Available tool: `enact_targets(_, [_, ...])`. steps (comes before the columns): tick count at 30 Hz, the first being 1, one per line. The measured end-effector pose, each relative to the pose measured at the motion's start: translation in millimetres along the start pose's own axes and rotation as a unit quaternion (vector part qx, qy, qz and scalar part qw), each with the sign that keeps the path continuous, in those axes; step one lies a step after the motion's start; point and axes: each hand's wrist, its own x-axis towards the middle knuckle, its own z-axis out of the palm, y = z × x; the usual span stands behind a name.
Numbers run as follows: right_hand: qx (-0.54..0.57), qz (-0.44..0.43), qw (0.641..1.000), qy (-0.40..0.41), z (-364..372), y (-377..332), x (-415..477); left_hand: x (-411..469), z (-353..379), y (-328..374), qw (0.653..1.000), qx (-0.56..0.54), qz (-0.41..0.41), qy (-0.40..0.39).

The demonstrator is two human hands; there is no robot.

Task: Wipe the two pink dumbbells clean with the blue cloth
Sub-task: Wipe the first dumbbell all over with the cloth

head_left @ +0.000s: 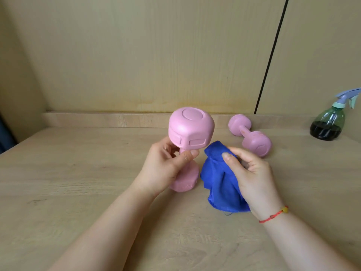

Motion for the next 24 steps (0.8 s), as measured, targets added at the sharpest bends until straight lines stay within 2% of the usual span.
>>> enact_targets(5, [0.002,-0.084,0.989,0.12,-8.1,-39.2,24.6,-6.2,4.3,-2.8,0.998,0.01,0.036,-0.044])
enact_targets(9, [0.014,-0.133,0.983,0.126,-6.2,-88.2,36.1,-8.1,7.2,-4.7,0.997,0.016,0.048,-0.058])
enact_targets(11, [0.012,-0.159,0.984,0.084,-2.9,-106.2,34.1,-9.2,8.5,-2.7,0.996,0.021,0.065,-0.065])
enact_targets(13, [-0.026,-0.169,0.985,-0.02,4.9,-114.6,26.4,-8.3,8.9,-3.1,0.994,0.04,0.076,-0.061])
enact_targets(15, [-0.127,-0.201,0.96,-0.147,15.5,-107.8,20.7,-7.5,8.9,-4.6,0.995,0.039,0.073,-0.051])
enact_targets(16, [-0.189,-0.22,0.939,-0.183,19.0,-102.6,21.7,-6.4,8.4,-5.1,0.995,0.047,0.075,-0.048])
enact_targets(18, [-0.249,-0.216,0.919,-0.218,21.5,-99.8,29.0,-3.8,9.3,-3.6,0.993,0.068,0.087,-0.042])
enact_targets(21, [-0.26,-0.138,0.919,-0.261,25.9,-110.7,43.1,-0.9,9.6,-1.7,0.993,0.067,0.093,-0.031])
enact_targets(24, [-0.291,-0.092,0.922,-0.236,37.8,-117.6,56.9,-1.2,13.1,-5.0,0.989,0.094,0.111,-0.036])
